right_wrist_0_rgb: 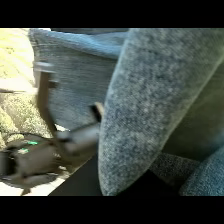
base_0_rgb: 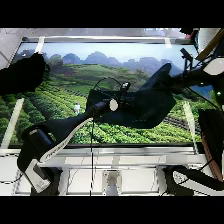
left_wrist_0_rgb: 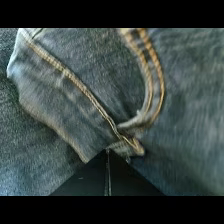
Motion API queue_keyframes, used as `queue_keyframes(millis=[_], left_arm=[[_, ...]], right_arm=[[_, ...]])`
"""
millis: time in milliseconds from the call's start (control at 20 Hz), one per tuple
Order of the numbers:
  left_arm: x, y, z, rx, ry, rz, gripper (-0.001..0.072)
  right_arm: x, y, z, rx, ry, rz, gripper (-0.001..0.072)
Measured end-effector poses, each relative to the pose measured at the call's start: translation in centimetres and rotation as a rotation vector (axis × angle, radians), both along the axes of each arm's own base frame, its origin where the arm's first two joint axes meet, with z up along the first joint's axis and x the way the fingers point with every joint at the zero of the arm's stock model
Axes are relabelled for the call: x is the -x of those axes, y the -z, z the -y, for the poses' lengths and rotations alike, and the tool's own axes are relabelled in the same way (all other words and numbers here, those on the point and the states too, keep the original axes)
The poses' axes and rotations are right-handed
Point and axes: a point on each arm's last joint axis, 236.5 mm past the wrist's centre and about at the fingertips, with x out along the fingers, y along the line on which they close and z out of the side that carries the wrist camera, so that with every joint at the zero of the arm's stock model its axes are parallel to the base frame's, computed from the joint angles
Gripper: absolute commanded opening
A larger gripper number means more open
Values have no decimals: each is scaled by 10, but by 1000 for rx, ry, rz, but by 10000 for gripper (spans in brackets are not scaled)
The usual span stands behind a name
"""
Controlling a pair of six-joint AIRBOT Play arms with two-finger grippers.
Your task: Fold the clothes and pants, and hang the long-sleeved shirts on hangers.
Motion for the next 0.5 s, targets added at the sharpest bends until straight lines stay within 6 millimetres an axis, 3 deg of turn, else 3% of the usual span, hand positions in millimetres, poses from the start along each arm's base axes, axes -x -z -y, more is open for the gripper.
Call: queue_keyframes(millis=[300, 400, 500], left_arm=[[-16, -2, -1, 24, -47, 20, 22], [-24, -8, -15, -1, -35, 27, 22], [-27, -10, -45, -77, 15, 11, 22]], right_arm=[[-4, -1, -48, -14, -63, 50, 49], [-6, 0, -67, -26, -80, 67, 49], [-6, 10, -86, -28, -99, 55, 49]])
